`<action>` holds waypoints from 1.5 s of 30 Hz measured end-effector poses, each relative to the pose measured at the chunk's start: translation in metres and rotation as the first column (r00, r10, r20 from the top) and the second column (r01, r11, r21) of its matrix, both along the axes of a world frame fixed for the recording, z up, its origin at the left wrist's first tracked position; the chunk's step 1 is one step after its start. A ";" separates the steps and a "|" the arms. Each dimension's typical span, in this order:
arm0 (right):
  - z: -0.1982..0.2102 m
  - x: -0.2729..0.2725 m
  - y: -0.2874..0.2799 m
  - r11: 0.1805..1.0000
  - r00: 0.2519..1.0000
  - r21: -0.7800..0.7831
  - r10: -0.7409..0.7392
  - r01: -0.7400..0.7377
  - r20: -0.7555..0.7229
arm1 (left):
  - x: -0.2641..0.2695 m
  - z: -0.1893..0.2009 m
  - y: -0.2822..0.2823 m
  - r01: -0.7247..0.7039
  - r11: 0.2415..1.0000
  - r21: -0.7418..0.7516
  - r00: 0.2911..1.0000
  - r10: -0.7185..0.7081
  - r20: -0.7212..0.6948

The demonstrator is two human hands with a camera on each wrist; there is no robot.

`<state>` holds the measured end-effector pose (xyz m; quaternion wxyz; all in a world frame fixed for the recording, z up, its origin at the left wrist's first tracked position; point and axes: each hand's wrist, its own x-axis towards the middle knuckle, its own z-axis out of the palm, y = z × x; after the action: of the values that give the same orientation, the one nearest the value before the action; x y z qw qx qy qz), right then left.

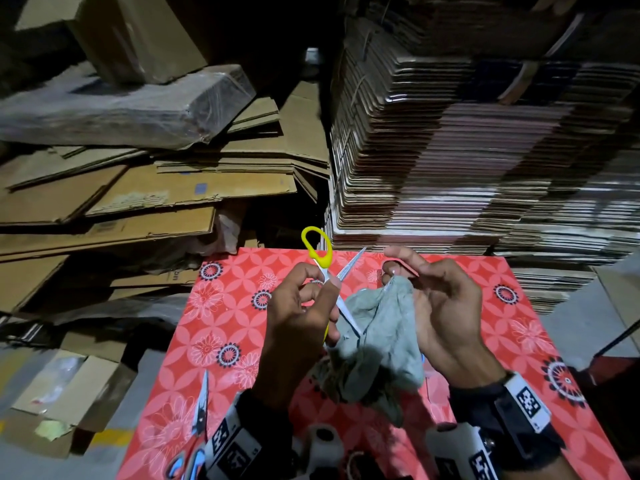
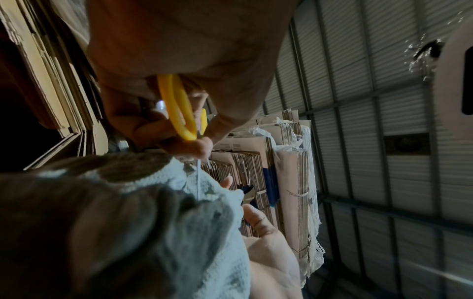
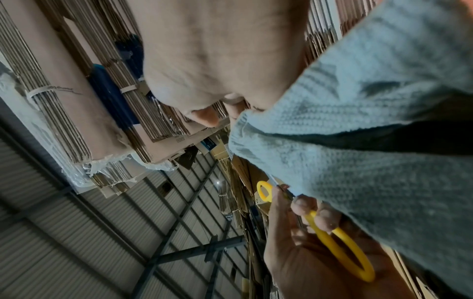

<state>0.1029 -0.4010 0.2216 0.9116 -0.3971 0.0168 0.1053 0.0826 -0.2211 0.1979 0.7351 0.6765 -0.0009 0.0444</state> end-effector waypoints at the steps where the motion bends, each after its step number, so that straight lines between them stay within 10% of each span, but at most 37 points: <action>1: 0.000 0.001 0.000 0.999 1.000 -0.036 0.000 0.001 0.014 | 0.000 0.001 0.000 -0.005 1.000 -0.004 1.000 0.005 0.003; 8: 0.011 -0.002 0.006 0.844 0.934 -0.464 -0.109 0.268 0.341 | -0.002 0.004 -0.001 -0.024 1.000 -0.002 0.999 0.024 0.047; 23: -0.002 -0.014 0.032 0.299 0.609 -0.597 0.062 0.745 0.791 | -0.001 0.001 -0.003 -0.134 0.977 0.165 0.980 0.106 0.170; 45: -0.021 -0.019 0.026 0.241 0.638 -0.636 0.079 0.733 0.766 | -0.002 -0.004 -0.009 -0.271 0.867 0.418 0.924 0.112 0.365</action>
<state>0.0836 -0.3754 0.2010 0.4446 -0.8325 -0.1599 -0.2892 0.0803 -0.2306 0.1937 0.5345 0.8109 -0.0659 0.2289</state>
